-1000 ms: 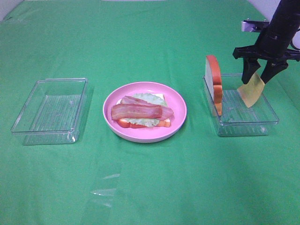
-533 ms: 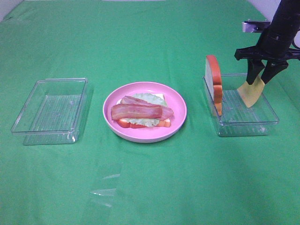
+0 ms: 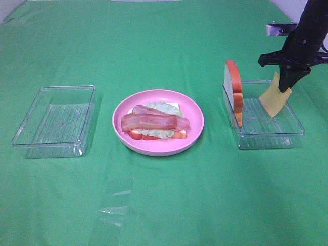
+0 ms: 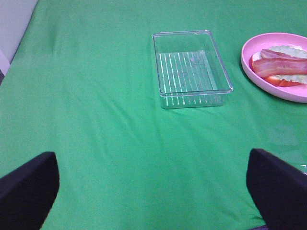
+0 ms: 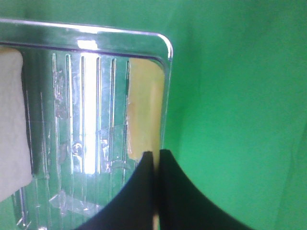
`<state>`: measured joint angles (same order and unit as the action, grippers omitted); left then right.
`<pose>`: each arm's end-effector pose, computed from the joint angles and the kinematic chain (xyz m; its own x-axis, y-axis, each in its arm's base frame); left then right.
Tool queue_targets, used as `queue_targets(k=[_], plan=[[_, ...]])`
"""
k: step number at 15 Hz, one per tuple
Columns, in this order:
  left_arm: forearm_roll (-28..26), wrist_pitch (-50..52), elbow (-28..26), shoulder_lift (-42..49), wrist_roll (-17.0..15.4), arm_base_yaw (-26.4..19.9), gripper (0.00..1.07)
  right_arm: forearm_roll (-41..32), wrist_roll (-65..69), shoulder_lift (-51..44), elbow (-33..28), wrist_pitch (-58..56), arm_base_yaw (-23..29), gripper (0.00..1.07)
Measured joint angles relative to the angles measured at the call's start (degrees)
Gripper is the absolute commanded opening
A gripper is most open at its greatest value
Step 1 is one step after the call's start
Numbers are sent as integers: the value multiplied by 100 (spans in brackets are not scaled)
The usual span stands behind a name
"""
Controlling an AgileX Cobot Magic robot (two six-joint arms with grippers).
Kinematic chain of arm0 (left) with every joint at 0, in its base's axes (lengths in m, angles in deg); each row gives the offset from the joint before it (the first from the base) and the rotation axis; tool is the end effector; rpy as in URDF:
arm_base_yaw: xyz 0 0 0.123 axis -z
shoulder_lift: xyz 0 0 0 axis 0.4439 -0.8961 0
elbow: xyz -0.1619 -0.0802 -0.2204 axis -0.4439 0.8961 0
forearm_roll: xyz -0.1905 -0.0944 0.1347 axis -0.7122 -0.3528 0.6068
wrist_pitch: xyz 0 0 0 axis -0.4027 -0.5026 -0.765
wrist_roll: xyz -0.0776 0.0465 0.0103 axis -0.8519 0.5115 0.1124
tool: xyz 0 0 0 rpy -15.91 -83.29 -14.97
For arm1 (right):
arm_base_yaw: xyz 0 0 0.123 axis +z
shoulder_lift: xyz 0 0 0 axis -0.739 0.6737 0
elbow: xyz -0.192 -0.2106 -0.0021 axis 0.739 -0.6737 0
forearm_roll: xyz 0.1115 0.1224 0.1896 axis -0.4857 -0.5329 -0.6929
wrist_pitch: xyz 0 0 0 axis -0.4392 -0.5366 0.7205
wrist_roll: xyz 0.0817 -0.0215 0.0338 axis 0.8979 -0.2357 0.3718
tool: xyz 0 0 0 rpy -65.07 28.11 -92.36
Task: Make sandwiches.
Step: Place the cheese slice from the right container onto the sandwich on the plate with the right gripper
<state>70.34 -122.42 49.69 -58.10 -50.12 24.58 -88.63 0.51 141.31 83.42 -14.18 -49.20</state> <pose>-0.0084 -0.0058 0.2796 -0.4560 -0.0099 -0.8899 0.0245 0.9994 -0.0236 0.4797 -0.0118 0.1729 -0.9876 -0.1094 -0.1122 -0.1097 0.9940 -0.0032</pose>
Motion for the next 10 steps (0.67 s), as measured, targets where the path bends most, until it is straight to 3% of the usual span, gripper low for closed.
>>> queue_targets(k=[5,10], plan=[[0,0,0,0,0,0,98,-126,258,-682,0,0,0,0],[0,0,0,0,0,0,98,-808,510,-1885,0,-6,0,0]])
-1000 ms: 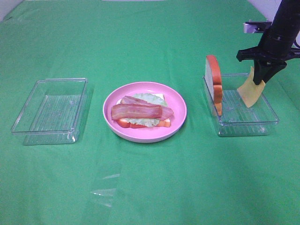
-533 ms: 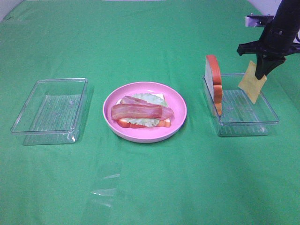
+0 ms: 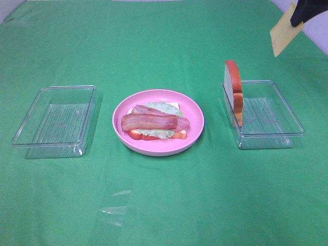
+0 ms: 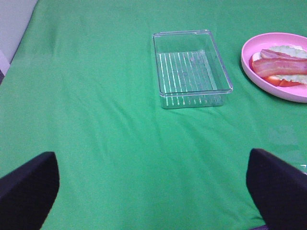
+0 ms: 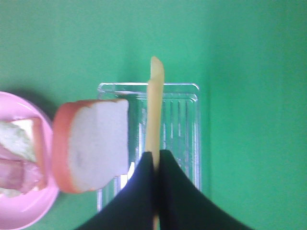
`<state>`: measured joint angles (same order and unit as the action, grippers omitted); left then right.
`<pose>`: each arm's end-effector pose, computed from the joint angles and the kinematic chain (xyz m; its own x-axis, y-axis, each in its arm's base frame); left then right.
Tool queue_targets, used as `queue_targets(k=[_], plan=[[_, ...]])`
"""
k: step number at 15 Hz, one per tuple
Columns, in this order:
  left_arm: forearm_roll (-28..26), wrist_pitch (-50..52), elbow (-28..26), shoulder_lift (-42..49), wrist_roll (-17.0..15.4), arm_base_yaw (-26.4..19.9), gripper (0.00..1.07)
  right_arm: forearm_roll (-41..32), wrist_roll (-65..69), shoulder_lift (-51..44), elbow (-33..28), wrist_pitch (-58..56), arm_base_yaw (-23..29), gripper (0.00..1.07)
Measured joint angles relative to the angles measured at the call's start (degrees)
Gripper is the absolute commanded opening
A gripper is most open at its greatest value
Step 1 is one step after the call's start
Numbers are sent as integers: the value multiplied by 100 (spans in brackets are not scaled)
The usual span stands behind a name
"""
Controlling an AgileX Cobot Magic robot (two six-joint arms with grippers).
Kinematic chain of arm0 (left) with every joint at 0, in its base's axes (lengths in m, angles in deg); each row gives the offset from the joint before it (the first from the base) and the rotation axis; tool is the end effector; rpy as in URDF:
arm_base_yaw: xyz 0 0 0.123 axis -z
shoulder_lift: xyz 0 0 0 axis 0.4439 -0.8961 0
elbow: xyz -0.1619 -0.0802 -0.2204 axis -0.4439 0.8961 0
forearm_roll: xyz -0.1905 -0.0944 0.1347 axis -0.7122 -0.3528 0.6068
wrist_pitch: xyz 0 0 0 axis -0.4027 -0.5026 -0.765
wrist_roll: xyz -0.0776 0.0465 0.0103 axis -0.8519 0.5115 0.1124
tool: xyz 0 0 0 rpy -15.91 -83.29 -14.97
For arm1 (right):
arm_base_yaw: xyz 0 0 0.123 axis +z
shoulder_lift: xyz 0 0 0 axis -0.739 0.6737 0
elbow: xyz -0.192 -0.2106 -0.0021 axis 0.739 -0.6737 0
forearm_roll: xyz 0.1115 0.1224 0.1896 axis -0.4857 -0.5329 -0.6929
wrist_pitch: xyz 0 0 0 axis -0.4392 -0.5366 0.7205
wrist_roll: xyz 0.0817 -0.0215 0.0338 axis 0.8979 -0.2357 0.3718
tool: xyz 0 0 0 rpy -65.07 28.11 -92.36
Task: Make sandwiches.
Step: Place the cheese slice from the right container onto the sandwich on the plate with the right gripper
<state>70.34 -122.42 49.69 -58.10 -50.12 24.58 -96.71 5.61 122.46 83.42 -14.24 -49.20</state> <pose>-0.0084 -0.0058 0.2796 -0.4560 -0.0099 -0.8899 0.0245 0.9994 -0.0236 0.4380 0.0013 0.3262 -0.9029 0.0264 -0.4290 -0.0331 0.9909 0.1307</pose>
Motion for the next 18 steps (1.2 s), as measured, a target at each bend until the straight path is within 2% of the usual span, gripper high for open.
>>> queue_targets(k=[2,4,5,8,10,15,16,18], plan=[[0,0,0,0,0,0,98,-751,34,-367,0,-11,0,0],[0,0,0,0,0,0,98,-2005,-212,-447,-138,-6,86,0],[0,0,0,0,0,0,98,-2229,-309,-447,-269,6,264,0],[0,0,0,0,0,0,98,-2389,-430,-413,-865,69,1175,0],[0,0,0,0,0,0,98,-2515,-487,-223,-1020,378,1667,0],[0,0,0,0,0,0,98,-3083,-607,579,-1031,928,2269,0],[0,0,0,0,0,0,98,-3380,-796,951,-1031,1037,2389,0],[0,0,0,0,0,0,98,-3518,-877,1226,-1031,1152,2406,0]])
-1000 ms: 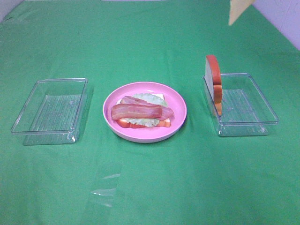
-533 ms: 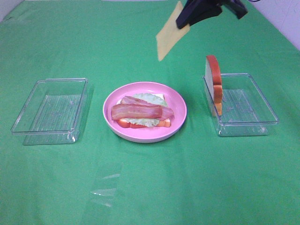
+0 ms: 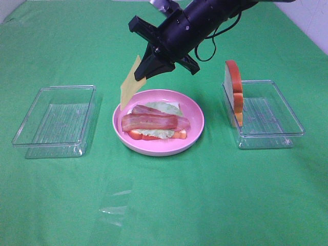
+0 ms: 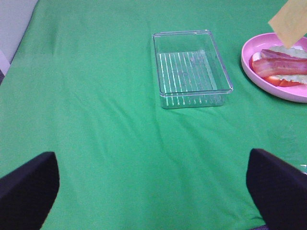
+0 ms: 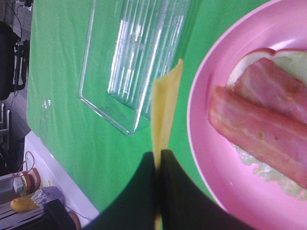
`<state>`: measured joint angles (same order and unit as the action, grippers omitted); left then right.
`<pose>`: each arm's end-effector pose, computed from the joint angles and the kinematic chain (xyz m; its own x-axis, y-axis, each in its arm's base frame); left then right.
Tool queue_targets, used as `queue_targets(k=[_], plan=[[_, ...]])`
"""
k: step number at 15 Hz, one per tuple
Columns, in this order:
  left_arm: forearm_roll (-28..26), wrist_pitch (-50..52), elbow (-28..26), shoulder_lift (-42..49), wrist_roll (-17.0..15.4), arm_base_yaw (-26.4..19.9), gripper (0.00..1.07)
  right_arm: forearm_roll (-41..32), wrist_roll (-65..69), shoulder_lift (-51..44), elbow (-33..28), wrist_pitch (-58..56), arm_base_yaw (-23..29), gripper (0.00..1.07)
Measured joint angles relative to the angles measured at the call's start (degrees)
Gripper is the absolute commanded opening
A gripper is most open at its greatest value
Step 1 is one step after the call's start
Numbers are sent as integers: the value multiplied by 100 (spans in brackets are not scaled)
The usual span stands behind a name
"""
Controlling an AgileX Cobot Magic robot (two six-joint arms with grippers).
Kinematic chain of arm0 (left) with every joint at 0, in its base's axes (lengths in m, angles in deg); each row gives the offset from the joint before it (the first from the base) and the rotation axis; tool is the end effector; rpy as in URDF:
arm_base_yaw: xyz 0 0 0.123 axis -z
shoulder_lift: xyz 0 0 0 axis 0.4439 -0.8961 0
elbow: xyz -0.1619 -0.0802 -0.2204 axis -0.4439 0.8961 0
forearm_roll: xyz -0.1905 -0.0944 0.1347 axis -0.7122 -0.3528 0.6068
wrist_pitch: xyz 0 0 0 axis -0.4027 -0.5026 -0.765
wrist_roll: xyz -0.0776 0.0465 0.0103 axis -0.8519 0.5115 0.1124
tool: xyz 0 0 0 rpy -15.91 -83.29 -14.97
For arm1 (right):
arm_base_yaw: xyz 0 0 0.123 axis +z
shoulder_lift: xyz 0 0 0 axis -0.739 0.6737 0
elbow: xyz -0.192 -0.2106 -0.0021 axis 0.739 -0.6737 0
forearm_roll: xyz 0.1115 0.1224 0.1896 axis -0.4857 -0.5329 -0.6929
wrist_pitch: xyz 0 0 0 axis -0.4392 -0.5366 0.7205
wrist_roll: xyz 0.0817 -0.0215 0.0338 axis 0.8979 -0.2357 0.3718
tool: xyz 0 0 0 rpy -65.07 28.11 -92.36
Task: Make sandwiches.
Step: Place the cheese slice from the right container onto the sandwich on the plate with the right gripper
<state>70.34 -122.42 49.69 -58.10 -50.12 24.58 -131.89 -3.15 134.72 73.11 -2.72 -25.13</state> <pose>-0.0084 -0.0058 0.2796 -0.4560 -0.0099 -0.8899 0.0245 0.9994 -0.0236 0.4167 0.2309 0.2039 -0.9575 -0.1664 -0.2356 -0.2805 0.7269 0.6268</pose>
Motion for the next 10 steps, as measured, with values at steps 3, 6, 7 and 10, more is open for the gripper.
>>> queue_targets(k=[3,6,7,10], plan=[[0,0,0,0,0,0,98,0,-29,264,0,74,-6,0],[0,0,0,0,0,0,98,229,-57,435,0,86,-6,0],[0,0,0,0,0,0,98,309,-57,435,0,86,-6,0],[0,0,0,0,0,0,98,705,52,435,0,40,-6,0]])
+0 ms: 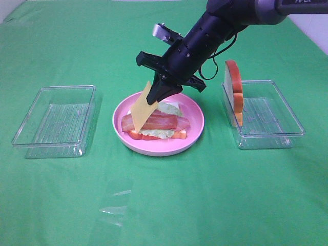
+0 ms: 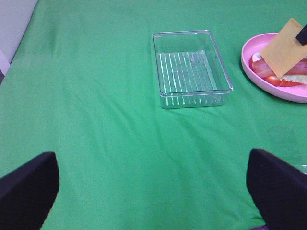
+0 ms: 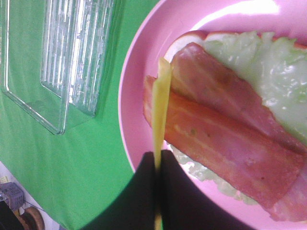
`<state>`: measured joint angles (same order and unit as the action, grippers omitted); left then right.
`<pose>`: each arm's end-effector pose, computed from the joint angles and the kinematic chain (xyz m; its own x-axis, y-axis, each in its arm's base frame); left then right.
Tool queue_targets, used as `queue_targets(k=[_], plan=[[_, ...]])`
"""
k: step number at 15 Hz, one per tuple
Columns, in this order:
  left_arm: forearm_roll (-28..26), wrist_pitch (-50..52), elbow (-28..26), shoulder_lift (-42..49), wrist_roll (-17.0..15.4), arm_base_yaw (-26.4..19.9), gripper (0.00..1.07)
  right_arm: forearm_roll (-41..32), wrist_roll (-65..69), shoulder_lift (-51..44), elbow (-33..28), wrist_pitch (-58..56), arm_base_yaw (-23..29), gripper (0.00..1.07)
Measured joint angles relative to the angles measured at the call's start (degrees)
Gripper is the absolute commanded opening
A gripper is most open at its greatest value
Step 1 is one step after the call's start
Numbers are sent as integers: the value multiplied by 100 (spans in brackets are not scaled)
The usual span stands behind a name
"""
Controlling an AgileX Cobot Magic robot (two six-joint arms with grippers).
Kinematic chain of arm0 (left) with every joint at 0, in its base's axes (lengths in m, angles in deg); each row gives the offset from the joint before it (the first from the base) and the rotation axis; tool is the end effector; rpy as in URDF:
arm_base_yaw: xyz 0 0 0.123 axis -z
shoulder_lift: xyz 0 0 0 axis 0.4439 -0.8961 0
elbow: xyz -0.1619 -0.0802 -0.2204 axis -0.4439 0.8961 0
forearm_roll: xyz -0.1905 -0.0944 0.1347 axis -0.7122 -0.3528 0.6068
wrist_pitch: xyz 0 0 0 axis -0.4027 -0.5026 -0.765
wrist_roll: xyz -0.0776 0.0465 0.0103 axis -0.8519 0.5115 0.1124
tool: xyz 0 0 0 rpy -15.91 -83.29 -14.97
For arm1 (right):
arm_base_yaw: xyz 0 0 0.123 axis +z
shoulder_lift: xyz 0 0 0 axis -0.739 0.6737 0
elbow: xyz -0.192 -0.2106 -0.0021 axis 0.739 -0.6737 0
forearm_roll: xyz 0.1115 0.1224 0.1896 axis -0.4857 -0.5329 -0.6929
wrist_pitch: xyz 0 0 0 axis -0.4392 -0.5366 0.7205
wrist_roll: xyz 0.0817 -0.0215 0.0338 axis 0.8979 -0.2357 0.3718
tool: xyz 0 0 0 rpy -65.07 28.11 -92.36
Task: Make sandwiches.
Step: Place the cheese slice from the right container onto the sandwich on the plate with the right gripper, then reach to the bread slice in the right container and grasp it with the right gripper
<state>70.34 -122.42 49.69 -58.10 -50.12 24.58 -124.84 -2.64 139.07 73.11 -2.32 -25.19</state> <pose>-0.0084 -0.0058 0.2796 -0.4560 -0.0099 -0.8899 0.0245 0.9994 -0.0236 0.4226 0.2248 0.1621 -0.9572 -0.2232 -0.1845 -0.2882 0.7967 0.5312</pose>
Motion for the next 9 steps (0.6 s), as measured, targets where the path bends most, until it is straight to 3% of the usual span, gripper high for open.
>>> queue_targets(k=[1,2,3,4,9], plan=[[0,0,0,0,0,0,98,74,69,0,0,-29,0,9],[0,0,0,0,0,0,98,126,115,0,0,-69,0,28],[0,0,0,0,0,0,98,149,172,0,0,-80,0,54],[0,0,0,0,0,0,98,212,321,-17,6,-86,0,94],[0,0,0,0,0,0,98,1077,590,-533,733,-882,0,97]])
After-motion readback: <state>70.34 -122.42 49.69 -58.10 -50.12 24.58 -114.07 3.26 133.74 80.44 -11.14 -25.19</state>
